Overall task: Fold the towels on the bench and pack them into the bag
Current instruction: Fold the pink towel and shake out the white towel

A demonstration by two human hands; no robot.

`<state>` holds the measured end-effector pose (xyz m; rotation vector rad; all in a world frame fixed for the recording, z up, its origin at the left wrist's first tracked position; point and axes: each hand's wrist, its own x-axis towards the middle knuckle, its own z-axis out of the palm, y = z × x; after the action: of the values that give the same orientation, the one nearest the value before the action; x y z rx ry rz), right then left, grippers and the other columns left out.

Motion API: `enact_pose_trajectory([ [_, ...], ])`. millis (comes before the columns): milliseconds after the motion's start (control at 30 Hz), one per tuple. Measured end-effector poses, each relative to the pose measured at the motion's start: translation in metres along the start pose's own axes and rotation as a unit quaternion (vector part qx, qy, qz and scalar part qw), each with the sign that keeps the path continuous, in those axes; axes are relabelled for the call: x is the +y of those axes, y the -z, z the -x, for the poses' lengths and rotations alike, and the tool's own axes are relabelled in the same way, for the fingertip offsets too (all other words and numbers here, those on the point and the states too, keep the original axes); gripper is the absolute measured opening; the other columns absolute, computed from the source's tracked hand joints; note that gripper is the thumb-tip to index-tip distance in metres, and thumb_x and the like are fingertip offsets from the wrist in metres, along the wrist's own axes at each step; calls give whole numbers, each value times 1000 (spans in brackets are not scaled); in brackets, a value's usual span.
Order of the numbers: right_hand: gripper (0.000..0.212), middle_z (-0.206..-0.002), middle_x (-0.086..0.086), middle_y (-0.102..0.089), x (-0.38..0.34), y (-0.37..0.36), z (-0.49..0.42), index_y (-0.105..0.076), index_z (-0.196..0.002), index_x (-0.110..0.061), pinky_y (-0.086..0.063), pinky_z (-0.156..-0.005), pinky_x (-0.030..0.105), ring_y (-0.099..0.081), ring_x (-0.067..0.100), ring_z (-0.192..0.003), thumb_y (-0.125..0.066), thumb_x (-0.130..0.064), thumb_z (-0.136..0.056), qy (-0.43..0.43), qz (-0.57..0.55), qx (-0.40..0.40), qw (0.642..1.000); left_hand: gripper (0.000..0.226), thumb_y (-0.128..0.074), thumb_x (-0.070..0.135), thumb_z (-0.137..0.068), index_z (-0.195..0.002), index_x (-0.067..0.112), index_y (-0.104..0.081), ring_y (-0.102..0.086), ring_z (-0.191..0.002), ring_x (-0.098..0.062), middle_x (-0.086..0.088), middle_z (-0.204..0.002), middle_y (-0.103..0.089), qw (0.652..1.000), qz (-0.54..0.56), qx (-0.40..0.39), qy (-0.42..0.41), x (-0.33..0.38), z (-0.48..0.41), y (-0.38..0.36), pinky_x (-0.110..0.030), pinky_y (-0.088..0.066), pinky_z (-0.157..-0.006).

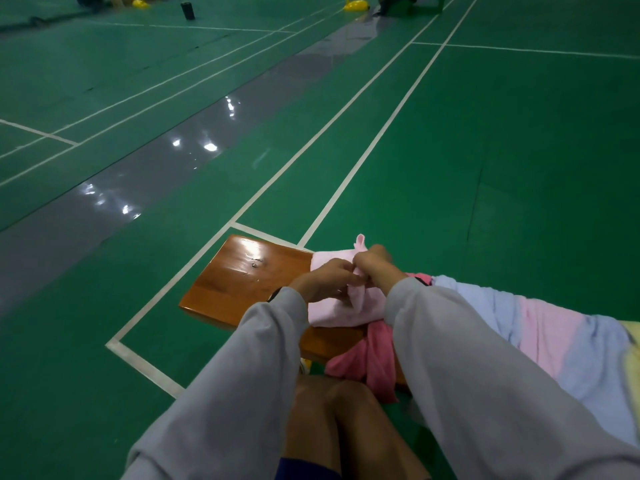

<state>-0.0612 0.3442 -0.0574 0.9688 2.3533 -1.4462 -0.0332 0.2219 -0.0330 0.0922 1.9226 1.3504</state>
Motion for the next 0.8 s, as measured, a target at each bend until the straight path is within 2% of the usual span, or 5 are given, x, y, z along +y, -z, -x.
enact_pose_trajectory([
  [133, 27, -121, 18, -66, 12, 18, -3, -62, -118, 1, -48, -80, 33, -64, 34, -112, -60, -13, -95, 8, 96, 14, 995, 19, -64, 5, -95, -114, 7, -67, -72, -95, -30, -15, -112, -72, 999, -20, -33, 6, 1, -7, -1, -34, -58, -75],
  [300, 29, -129, 18, -62, 28, 22, -10, -60, -123, 2, -48, -86, 35, -61, 36, -117, -54, -5, -96, 13, 143, 46, 989, 29, -61, 23, -91, -112, 4, -68, -62, -107, -33, -16, -116, -68, 909, -353, 220, 3, -29, -27, 25, -44, -54, -94],
  [433, 34, -122, 17, -64, 34, 18, -12, -64, -116, -4, -50, -80, 34, -61, 38, -109, -58, -20, -87, 40, 196, 56, 978, 58, -66, 34, -94, -139, 3, -46, -51, -127, -38, -15, -139, -52, 929, -231, 278, 79, -45, -23, 39, -45, -45, -107],
  [567, 80, -127, 13, -60, 49, 10, -26, -59, -125, -8, -52, -84, 34, -61, 33, -110, -63, -63, -67, 26, 188, 13, 982, 32, -74, 27, -93, -111, 6, -57, -62, -110, -35, -15, -124, -65, 967, -22, 226, 118, -49, -21, 41, -47, -55, -98],
  [800, 58, -124, 11, -67, 43, 25, -14, -65, -123, -5, -55, -90, 35, -66, 29, -112, -84, -38, -79, 34, 161, -88, 982, 54, -86, 29, -81, -121, 9, -56, -64, -103, -25, -11, -123, -65, 987, 68, 126, 77, -46, -13, 31, -33, -56, -75],
])
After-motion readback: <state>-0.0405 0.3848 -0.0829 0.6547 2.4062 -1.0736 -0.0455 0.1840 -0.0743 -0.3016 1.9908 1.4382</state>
